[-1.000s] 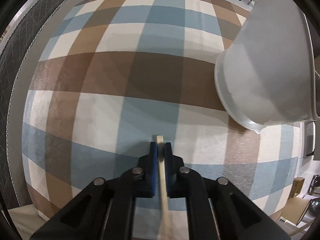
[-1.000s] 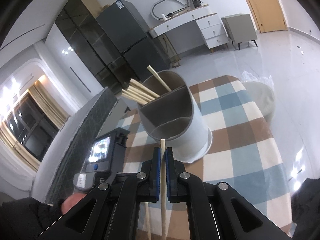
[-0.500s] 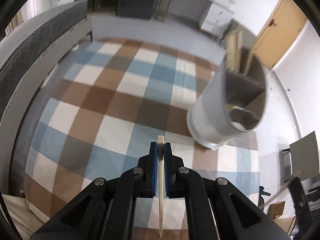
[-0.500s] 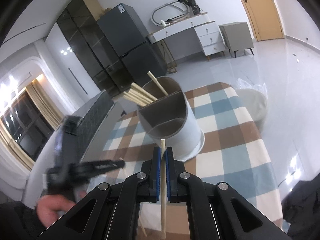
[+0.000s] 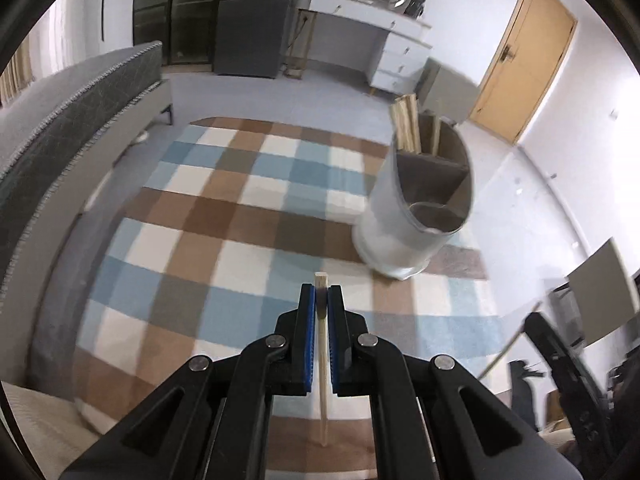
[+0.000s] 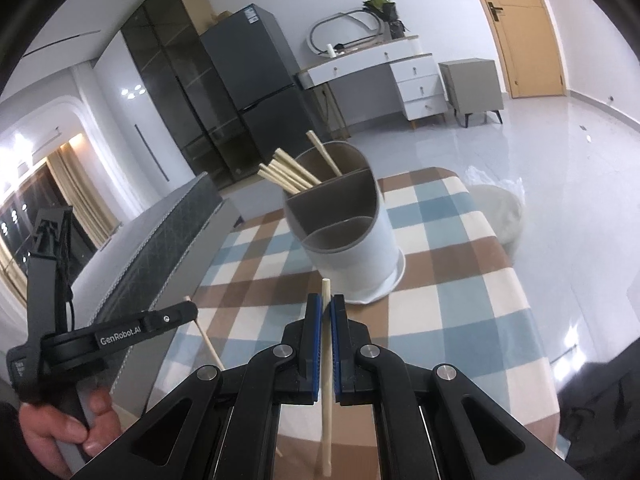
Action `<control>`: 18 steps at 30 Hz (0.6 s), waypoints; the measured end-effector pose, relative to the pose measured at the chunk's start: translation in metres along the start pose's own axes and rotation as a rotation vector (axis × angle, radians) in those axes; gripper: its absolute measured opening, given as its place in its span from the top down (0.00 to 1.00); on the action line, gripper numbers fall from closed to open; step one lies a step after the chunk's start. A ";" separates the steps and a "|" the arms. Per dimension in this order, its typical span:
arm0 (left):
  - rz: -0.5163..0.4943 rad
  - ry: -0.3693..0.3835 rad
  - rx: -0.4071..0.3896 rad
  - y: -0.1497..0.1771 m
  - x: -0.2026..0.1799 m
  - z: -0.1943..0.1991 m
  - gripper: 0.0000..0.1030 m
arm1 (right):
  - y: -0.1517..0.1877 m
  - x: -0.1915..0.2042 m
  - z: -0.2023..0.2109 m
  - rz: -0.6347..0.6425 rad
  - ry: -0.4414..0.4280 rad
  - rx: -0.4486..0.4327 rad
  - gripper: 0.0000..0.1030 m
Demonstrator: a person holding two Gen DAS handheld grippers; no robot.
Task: Organize utensils
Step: 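Carry both held chopsticks up over the caddy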
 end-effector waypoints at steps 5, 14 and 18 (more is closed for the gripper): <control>0.009 0.032 0.019 -0.005 0.000 0.009 0.99 | 0.000 0.010 0.008 0.029 -0.010 -0.018 0.96; -0.015 0.097 0.003 -0.026 -0.013 0.024 0.99 | -0.015 0.014 0.014 0.029 -0.013 -0.058 0.96; -0.010 0.153 -0.016 -0.044 -0.023 0.033 0.99 | -0.028 0.012 0.014 0.024 -0.009 -0.075 0.96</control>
Point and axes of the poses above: each gripper's, at about its wrist camera, not at the fingertips, and z roughly against the way its jaws point, x to its left, y to its underside, the point moved 2 cm from there along -z, roughly the way its jaws point, and after that the axes turned 14 degrees about -x, right-handed, at the moved point
